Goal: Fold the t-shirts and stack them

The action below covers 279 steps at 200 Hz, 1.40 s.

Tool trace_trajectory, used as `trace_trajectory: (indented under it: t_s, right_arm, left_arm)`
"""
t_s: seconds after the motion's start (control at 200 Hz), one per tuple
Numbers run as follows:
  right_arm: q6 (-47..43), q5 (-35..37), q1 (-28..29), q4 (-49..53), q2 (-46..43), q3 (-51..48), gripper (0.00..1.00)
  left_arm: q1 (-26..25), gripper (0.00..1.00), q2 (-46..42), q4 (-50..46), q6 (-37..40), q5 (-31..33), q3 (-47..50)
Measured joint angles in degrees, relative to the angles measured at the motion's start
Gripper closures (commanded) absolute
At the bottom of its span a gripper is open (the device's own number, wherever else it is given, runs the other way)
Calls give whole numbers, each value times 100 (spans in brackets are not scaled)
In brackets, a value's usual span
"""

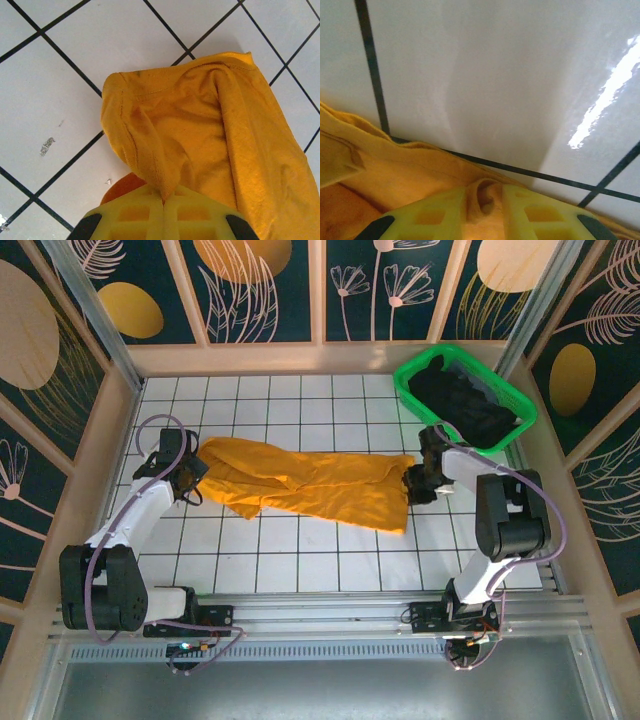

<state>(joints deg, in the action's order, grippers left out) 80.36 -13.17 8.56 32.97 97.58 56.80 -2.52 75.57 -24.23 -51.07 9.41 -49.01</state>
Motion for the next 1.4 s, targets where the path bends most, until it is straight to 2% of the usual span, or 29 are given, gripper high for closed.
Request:
trace_trajectory:
  t_s: [0.245,0.415,0.581,0.756,0.921,1.156,1.396]
  right_arm:
    - [103,-15,0,-111,44,125,80]
    - [122,-24,0,-107,48,125,75]
    - [120,-22,0,-111,105,122,76]
    - [120,-24,-33,-114,203,122,82]
    - [133,-15,-33,-114,203,122,100]
    - [94,181,-13,4,153,243,100]
    - [-81,431,125,264,-350,551,100]
  left_arm:
    - [0,100,-22,0,0,0,9]
    - [0,100,-22,0,0,0,13]
    - [0,100,-22,0,0,-15,13]
    - [0,100,-22,0,-2,-17,13]
    - [0,100,-22,0,0,-15,13]
    - [0,100,-22,0,-2,-24,13]
    - [0,100,-22,0,-4,-111,13]
